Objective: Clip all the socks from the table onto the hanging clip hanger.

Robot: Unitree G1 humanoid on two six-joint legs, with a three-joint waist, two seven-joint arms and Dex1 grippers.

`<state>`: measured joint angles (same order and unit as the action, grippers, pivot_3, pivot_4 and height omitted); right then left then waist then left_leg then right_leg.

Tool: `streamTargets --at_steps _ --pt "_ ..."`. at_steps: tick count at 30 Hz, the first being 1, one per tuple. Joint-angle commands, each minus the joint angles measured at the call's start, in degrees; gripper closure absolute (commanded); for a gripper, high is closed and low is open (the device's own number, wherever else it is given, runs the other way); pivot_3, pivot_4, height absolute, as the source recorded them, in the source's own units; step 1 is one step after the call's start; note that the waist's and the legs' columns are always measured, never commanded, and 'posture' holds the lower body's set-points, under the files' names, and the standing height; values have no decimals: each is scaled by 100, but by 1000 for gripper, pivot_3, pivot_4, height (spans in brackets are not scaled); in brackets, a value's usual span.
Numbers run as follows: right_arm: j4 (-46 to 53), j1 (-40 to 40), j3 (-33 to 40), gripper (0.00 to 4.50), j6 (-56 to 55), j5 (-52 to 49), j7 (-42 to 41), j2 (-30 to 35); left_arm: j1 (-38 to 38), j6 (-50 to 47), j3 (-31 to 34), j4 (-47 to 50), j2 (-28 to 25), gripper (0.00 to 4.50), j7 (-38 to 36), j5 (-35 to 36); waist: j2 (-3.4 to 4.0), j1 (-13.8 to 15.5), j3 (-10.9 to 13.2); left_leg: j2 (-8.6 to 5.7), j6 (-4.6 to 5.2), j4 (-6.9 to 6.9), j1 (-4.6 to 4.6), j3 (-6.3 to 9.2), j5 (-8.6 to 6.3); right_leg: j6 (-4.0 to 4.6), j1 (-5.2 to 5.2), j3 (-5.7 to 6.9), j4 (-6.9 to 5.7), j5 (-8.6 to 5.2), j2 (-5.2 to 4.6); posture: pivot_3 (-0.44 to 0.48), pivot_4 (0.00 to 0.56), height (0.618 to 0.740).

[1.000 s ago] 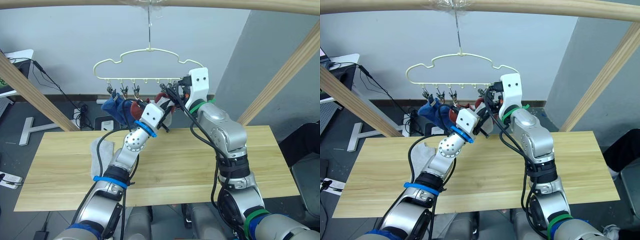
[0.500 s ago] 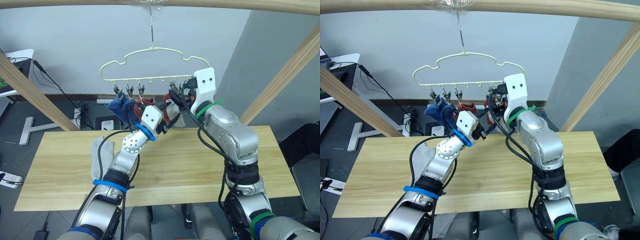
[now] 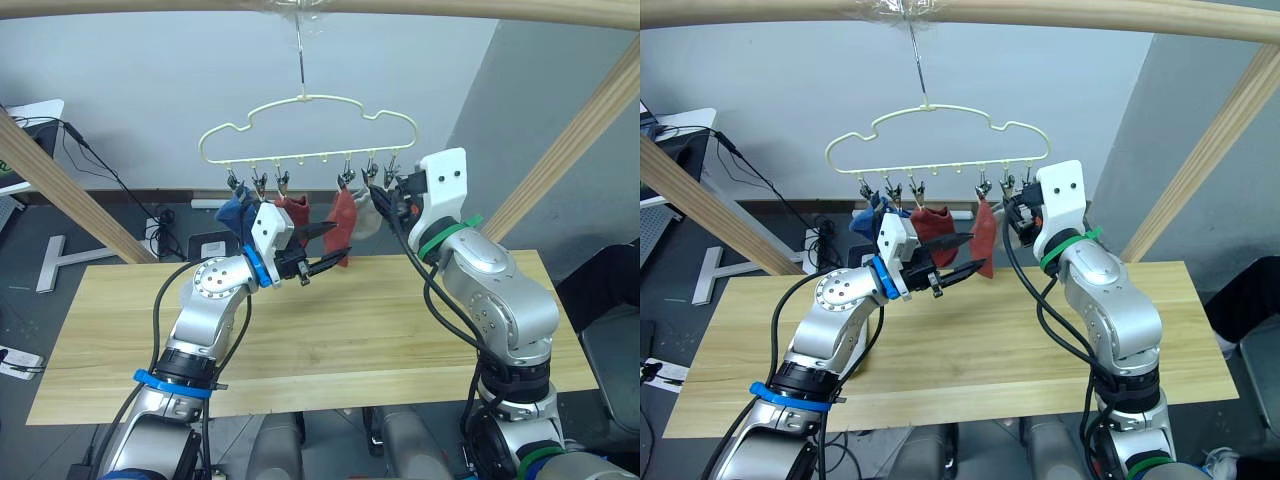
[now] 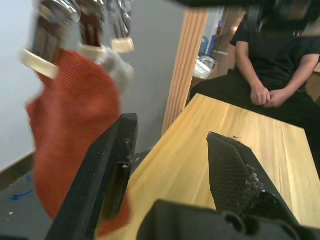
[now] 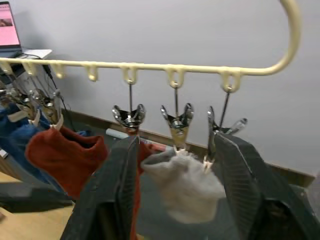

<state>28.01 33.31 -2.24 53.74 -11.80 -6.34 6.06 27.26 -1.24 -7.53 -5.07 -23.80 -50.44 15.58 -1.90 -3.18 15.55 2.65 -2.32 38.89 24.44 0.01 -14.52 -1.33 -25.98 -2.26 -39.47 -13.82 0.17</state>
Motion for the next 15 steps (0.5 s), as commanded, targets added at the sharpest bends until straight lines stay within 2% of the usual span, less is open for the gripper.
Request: streamTargets --at_steps 1,8,15 --pt "-30 138 134 1834 -138 210 332 -83 323 -671 172 616 -362 1925 -462 479 0 -2 0 1 0 0 3 3 0 2 -1 2 1 1 1 -39 252 711" --pt "-885 383 190 1834 -643 437 549 -196 801 -1340 335 796 -731 1925 -889 852 0 0 0 2 0 -1 3 1 0 2 -1 0 5 1 4 -31 247 711" --pt "-1525 617 219 1834 -1104 482 590 -277 1047 -1572 400 871 -740 1925 -954 947 0 18 0 2 0 -2 6 1 0 9 -2 1 11 5 4 -19 243 711"
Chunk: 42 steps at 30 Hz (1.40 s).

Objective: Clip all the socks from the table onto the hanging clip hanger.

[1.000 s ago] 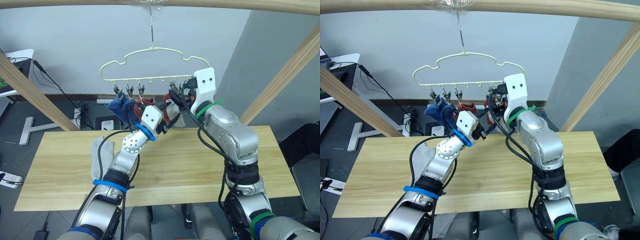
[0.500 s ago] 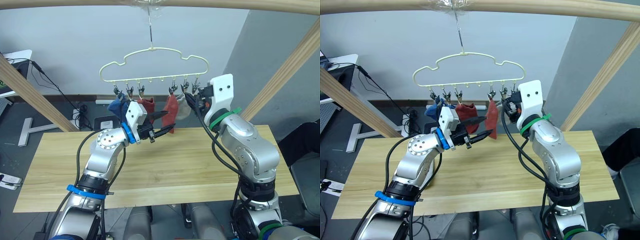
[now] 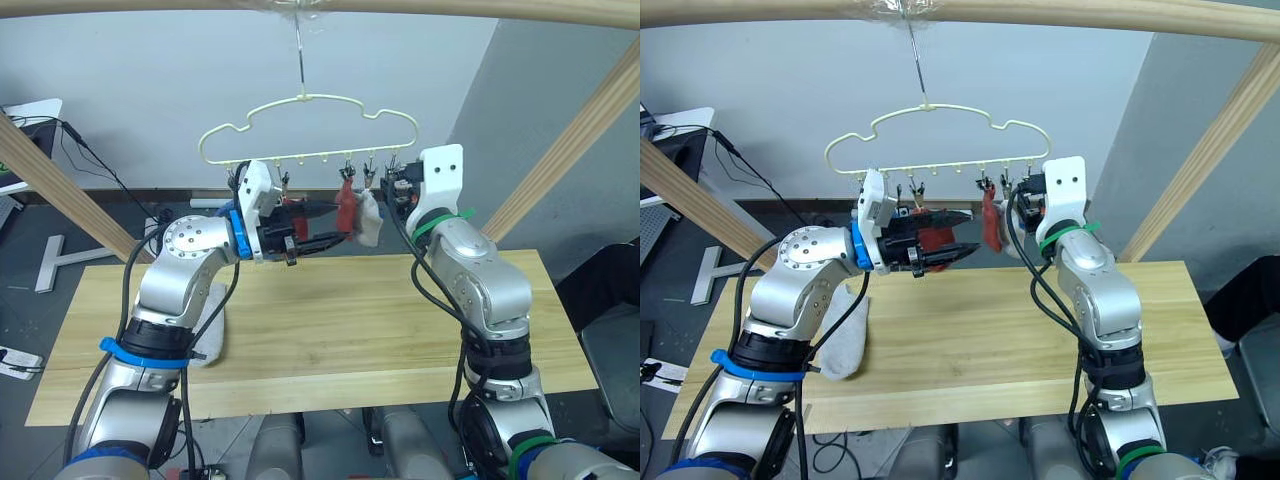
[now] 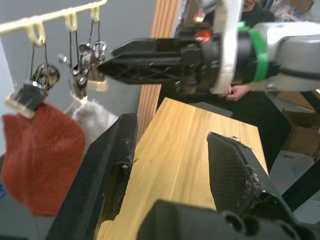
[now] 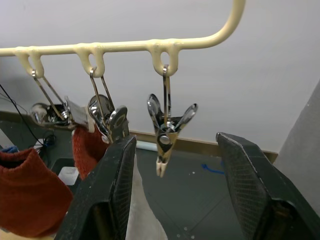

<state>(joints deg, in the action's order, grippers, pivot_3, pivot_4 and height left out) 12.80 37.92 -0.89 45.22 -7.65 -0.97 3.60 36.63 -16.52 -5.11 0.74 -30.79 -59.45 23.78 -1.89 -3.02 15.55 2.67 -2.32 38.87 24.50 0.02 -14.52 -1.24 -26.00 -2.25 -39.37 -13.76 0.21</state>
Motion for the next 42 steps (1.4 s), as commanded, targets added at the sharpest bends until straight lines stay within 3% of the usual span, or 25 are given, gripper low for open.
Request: streamTargets --at_steps 1,17,21,42 --pt "-74 178 74 1834 -311 76 58 -41 121 -62 159 307 -46 1925 -59 136 0 3 0 0 0 0 0 0 0 0 0 0 0 0 0 -19 242 711" --pt "-973 536 -64 1834 -1027 217 -13 -241 247 4 185 252 -12 1925 -26 87 0 25 0 0 0 0 5 0 0 1 -4 0 1 1 0 -13 235 711" --pt "-1050 581 -42 2735 -1097 243 8 -289 232 9 152 265 -24 1925 -32 55 0 35 0 0 0 0 7 0 0 1 -4 1 2 1 -1 -9 235 711" --pt "-1218 673 -28 2735 -1366 204 -55 -308 247 -293 212 399 39 1925 21 269 0 38 0 0 0 0 7 0 0 2 -7 1 -2 1 -2 -8 242 711"
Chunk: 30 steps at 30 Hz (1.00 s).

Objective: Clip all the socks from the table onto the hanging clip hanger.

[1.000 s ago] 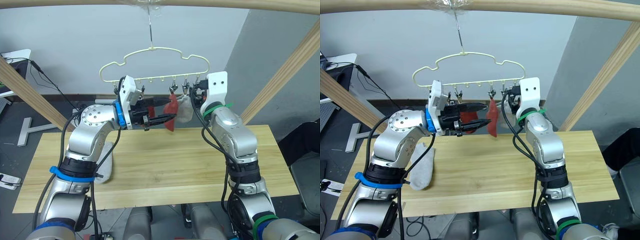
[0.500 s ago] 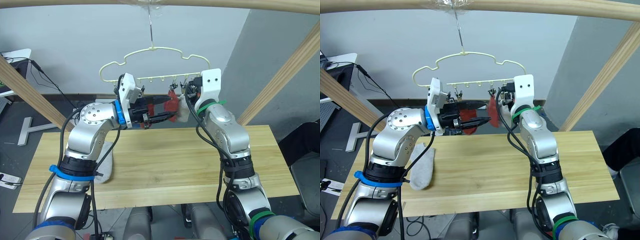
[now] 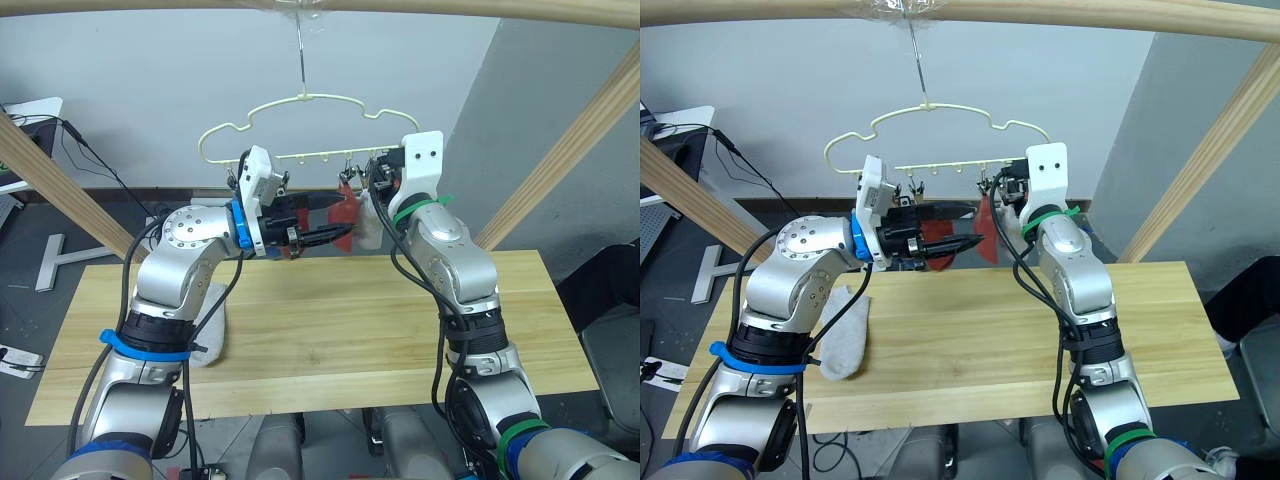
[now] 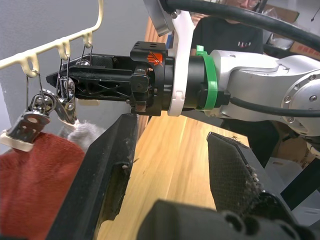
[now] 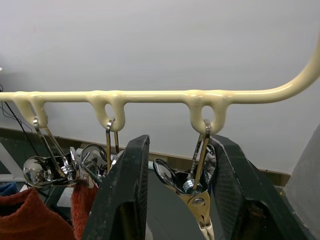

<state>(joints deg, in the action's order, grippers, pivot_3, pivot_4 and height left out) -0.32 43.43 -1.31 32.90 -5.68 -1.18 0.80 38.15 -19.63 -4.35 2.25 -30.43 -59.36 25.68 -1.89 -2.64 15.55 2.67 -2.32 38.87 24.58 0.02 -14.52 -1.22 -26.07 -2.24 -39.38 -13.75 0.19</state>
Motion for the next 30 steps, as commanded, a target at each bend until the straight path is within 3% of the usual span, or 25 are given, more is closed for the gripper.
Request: streamTargets --at_steps 1,3,10,11,15,18,23,27,30 --pt "86 127 16 2735 -130 0 -41 -28 96 17 130 249 3 1925 17 71 0 0 0 0 0 0 0 0 0 0 0 0 0 0 0 -8 242 711" --pt "72 137 25 2735 -125 -4 -37 -28 102 22 120 250 15 1925 46 48 0 0 0 0 0 0 0 0 0 0 0 0 0 0 0 -7 243 711" --pt "48 194 106 4414 -150 -50 -8 -69 138 86 54 277 147 1925 386 -157 0 8 0 0 0 0 0 1 0 0 0 0 -3 0 0 -8 243 711" --pt "45 202 112 4487 -150 -52 -11 -69 136 95 25 291 156 1925 417 -198 0 9 0 0 0 0 0 1 0 0 0 0 -3 0 0 -7 243 711" --pt "43 233 126 4487 -149 -66 -26 -75 64 80 -56 375 197 1925 574 -365 0 13 0 0 0 0 0 0 0 0 0 0 -3 0 0 -7 243 711" --pt "36 266 142 4500 -148 -75 -42 -69 -25 83 -149 413 148 1383 591 -516 0 14 0 0 0 0 0 0 0 0 0 -1 -3 0 0 -7 244 711" --pt "27 317 164 4500 -138 -86 -69 -55 -208 112 -121 476 70 22 646 -634 0 13 0 0 0 1 0 0 0 0 -3 -1 -6 0 0 -7 244 711" --pt "50 307 168 4500 -123 -88 -107 -40 -719 313 -33 591 -115 22 890 -962 0 -9 0 1 0 0 -1 -3 0 0 -4 -3 -6 0 -1 -9 246 711" --pt "102 280 174 4500 -71 -92 -135 -23 -1654 425 316 765 -289 22 1170 -1061 1 -31 0 4 0 -1 -1 -6 0 1 -6 -6 -7 0 -2 -5 254 711"
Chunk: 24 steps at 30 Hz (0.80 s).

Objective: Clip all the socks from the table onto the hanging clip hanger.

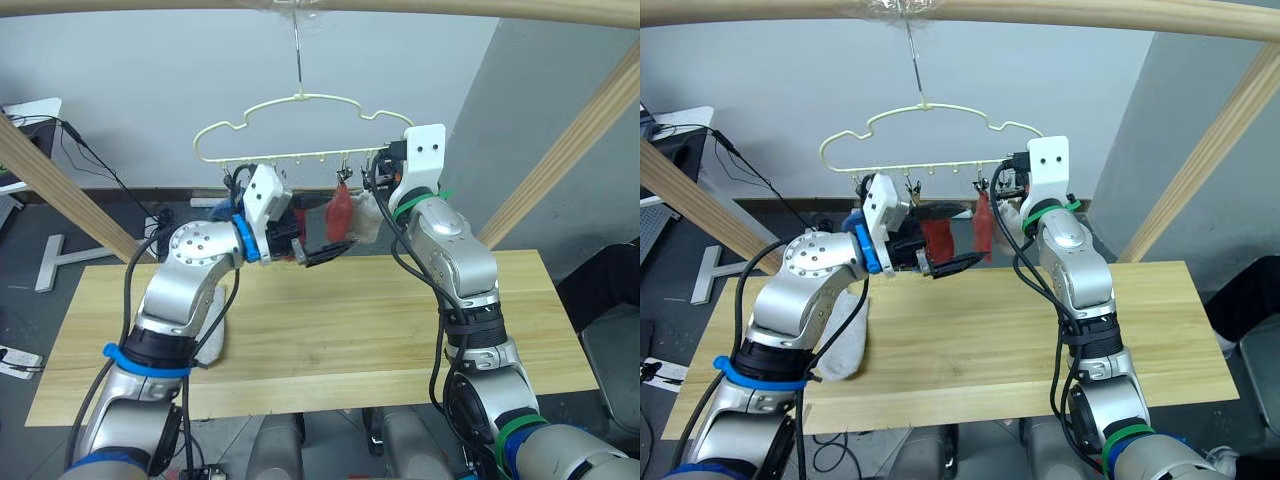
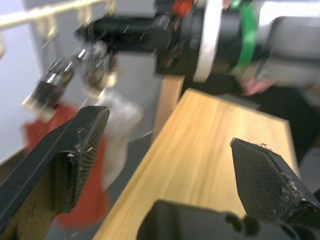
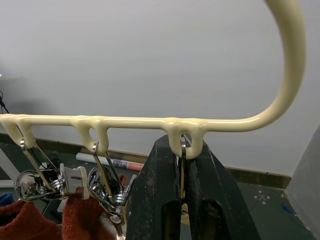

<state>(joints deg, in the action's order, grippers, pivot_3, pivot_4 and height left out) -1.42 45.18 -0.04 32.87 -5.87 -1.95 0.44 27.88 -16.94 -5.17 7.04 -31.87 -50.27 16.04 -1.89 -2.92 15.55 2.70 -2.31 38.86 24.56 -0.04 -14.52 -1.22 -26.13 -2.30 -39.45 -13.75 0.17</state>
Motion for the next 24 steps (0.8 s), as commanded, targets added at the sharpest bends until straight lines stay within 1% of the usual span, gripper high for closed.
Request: streamTargets --at_steps 1,3,4,7,10,15,19,22,24 --pt "230 94 46 4500 -44 -74 -70 14 -1006 293 597 168 -228 22 400 -193 0 -19 0 0 0 0 1 2 0 0 -1 2 -1 0 0 -5 254 711" --pt "258 79 41 4500 -5 -78 -95 12 -1441 377 927 -120 -325 22 650 -291 2 -25 1 5 0 -3 -2 -2 0 1 -4 -2 -2 0 -3 0 259 711" --pt "279 70 32 4500 18 -85 -110 13 -1533 399 1097 -399 -377 22 813 -350 3 -11 2 4 0 -4 -1 3 0 2 -4 3 -3 0 -4 4 260 711" --pt "307 63 15 4500 59 -92 -139 8 -1599 296 1331 -906 -485 22 1008 -376 3 55 2 3 1 -3 -1 12 0 3 -5 14 -9 -2 -1 4 260 711" --pt "344 95 -15 4500 145 -104 -193 -6 -1495 210 1399 -1862 -862 22 848 -496 4 88 3 -2 2 2 -1 1 1 2 -3 4 -7 -2 -1 4 268 711" --pt "441 116 -34 4500 287 -114 -255 -37 -1001 240 1186 -3089 -1176 22 560 -666 6 103 5 0 2 -1 -3 -2 1 2 -6 5 -2 -3 0 6 279 711" --pt "479 139 -43 4500 363 -113 -285 -46 -462 380 1004 -4050 -1216 22 489 -934 7 106 7 0 3 -6 -1 2 1 2 -6 11 -3 -2 0 4 287 711" --pt "500 142 -53 4500 412 -110 -301 -56 -270 383 799 -4501 -1245 22 324 -1131 8 87 8 0 3 -5 1 0 1 2 -7 9 -2 -2 0 -5 290 711" --pt "512 141 -59 4500 434 -105 -313 -71 -240 507 730 -4722 -1255 22 354 -1269 8 62 8 0 3 -5 0 -3 0 2 -7 7 -2 -2 0 -5 291 711"
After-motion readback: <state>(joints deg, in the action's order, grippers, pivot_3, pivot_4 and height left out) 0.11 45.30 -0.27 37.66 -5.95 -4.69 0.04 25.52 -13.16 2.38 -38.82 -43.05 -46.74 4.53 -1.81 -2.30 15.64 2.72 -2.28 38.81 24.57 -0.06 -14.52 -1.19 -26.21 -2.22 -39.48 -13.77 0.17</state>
